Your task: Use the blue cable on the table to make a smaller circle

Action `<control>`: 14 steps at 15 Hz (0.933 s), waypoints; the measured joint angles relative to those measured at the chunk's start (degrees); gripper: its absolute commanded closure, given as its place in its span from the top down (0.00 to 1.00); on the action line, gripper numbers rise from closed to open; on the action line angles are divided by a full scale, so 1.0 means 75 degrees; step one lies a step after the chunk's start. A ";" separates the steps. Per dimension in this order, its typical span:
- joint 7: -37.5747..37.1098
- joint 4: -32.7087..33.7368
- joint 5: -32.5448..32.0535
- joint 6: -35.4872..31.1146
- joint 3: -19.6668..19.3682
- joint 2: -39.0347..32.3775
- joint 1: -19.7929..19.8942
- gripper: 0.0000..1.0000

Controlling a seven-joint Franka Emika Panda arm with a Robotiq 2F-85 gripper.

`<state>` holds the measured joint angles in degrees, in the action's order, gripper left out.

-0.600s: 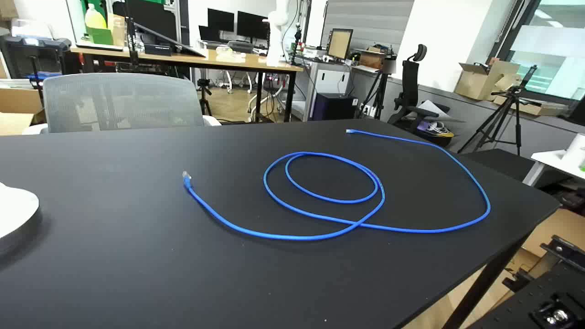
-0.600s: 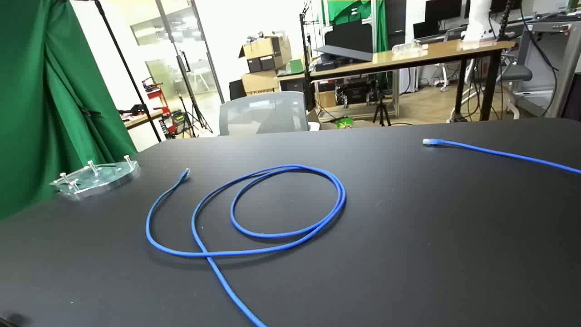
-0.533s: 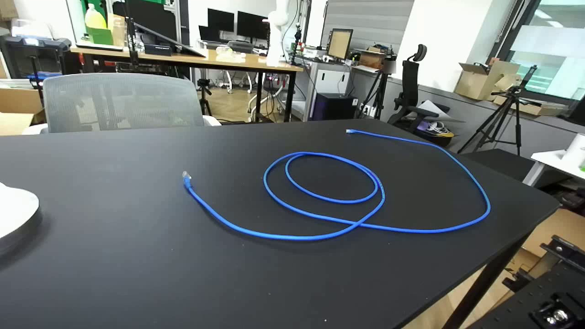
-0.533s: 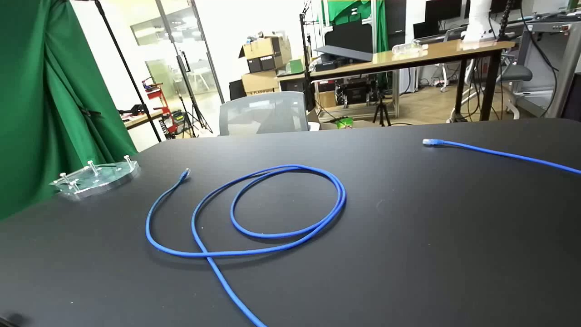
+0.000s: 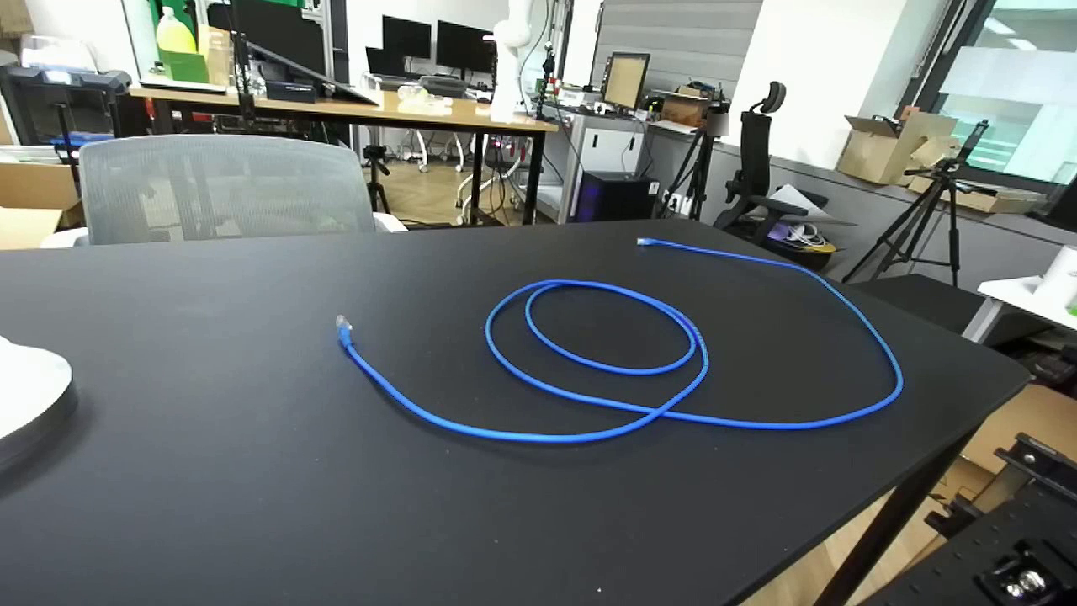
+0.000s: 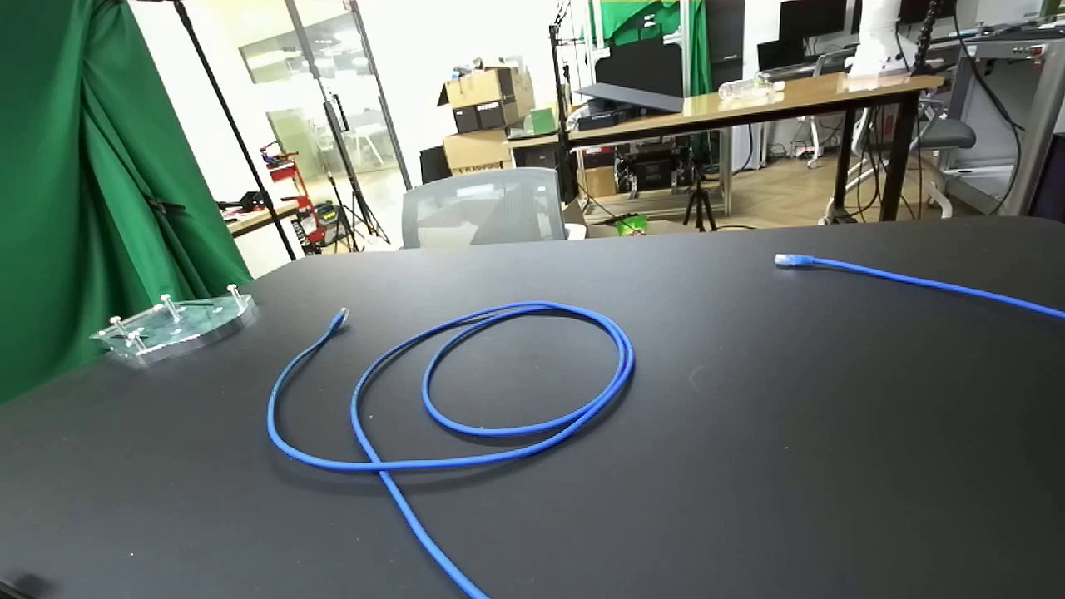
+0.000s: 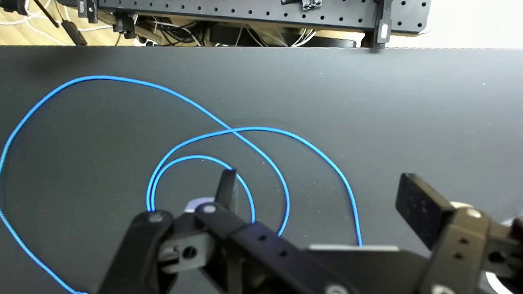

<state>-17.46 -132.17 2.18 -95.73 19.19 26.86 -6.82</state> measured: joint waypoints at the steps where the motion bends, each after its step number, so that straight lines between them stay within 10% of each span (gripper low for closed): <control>1: 0.0000 0.0000 0.0000 0.0000 0.0000 0.0000 0.0000 1.00; 8: -0.0057 -0.0035 -0.0188 -0.0113 -0.0030 -0.0031 -0.0008 1.00; 14: 0.0473 -0.0819 -0.0758 -0.2014 -0.0807 -0.0574 0.0364 1.00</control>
<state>-13.91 -138.31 -3.50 -110.83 13.13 22.56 -4.09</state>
